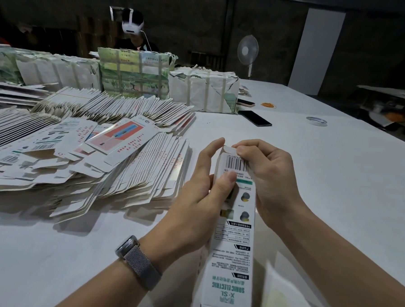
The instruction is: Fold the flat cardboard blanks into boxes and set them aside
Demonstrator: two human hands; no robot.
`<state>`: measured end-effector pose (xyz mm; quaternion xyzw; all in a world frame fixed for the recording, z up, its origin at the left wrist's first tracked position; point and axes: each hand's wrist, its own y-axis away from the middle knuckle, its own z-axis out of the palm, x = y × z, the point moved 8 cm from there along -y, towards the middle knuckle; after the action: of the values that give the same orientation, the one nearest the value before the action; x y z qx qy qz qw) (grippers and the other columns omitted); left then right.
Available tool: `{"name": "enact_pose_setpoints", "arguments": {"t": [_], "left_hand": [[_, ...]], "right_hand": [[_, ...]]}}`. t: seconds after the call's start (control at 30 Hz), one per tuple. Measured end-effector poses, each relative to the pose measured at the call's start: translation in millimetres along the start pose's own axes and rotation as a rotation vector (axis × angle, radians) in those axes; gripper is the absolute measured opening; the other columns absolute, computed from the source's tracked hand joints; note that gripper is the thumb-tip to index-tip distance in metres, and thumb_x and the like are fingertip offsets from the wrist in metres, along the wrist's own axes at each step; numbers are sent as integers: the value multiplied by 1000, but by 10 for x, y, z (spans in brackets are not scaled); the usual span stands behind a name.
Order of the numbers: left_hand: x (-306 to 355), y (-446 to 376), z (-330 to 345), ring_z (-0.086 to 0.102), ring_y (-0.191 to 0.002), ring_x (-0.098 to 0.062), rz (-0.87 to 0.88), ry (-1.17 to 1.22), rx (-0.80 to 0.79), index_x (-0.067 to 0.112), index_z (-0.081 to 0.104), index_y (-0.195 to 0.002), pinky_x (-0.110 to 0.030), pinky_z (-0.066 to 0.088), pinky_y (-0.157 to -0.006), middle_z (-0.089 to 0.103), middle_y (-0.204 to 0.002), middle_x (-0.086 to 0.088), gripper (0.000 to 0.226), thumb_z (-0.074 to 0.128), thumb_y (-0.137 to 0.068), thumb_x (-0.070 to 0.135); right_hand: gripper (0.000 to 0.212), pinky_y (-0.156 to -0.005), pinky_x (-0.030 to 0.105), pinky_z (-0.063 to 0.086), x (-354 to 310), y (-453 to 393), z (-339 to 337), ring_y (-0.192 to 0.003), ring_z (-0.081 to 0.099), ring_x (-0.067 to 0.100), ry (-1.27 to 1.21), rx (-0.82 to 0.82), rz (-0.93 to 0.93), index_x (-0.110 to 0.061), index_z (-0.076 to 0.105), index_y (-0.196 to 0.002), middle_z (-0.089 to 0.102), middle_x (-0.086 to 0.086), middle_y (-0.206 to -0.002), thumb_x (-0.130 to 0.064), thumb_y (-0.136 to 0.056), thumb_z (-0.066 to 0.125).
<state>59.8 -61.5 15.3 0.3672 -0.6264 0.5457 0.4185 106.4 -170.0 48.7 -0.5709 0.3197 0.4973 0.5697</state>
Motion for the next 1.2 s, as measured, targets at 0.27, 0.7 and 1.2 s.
{"name": "enact_pose_setpoints", "arguments": {"t": [0.27, 0.7, 1.2], "left_hand": [[0, -10, 22, 71, -69, -18, 22, 107, -10, 55, 41, -123, -33, 57, -64, 72, -77, -4, 32, 48, -96, 38], [58, 2, -32, 67, -65, -25, 47, 104, 58, 46, 44, -114, -39, 56, -61, 67, -76, -10, 22, 50, -95, 36], [44, -40, -338, 66, -60, -24, 84, -75, 321, 48, 40, -119, -57, 55, -56, 68, -69, -7, 41, 41, -86, 73]], "right_hand": [[16, -57, 31, 54, -42, 4, 20, -63, 61, 23, -9, -34, -21, -15, 69, -70, 65, 9, -71, -18, -81, 59], [29, -57, 33, 55, 9, 121, 32, -62, 64, 25, -14, 89, -64, -12, 66, -78, 66, 8, -70, -40, -85, 67], [38, -73, 22, 50, -96, 184, 194, -83, 55, 5, 687, 21, -322, -40, 60, -129, 50, -14, -107, -33, -92, 67]]}}
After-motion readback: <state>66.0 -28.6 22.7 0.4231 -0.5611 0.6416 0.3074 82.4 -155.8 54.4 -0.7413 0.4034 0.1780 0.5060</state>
